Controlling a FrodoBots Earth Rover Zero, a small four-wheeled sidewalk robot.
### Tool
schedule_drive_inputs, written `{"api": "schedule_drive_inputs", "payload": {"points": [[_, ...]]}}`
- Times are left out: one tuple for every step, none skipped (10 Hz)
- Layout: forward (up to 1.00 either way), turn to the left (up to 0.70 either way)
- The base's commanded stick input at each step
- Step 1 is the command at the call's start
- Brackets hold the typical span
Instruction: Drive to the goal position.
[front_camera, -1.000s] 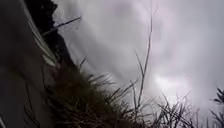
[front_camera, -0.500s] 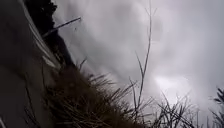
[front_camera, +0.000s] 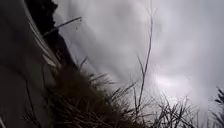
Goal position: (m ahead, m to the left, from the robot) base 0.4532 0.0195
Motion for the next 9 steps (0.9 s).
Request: {"api": "schedule_drive_inputs", "payload": {"points": [[0.45,0.00],[0.45,0.00],[0.45,0.00],[0.45,0.00],[0.45,0.00],[0.45,0.00],[0.45,0.00],[0.45,0.00],[0.45,0.00]]}}
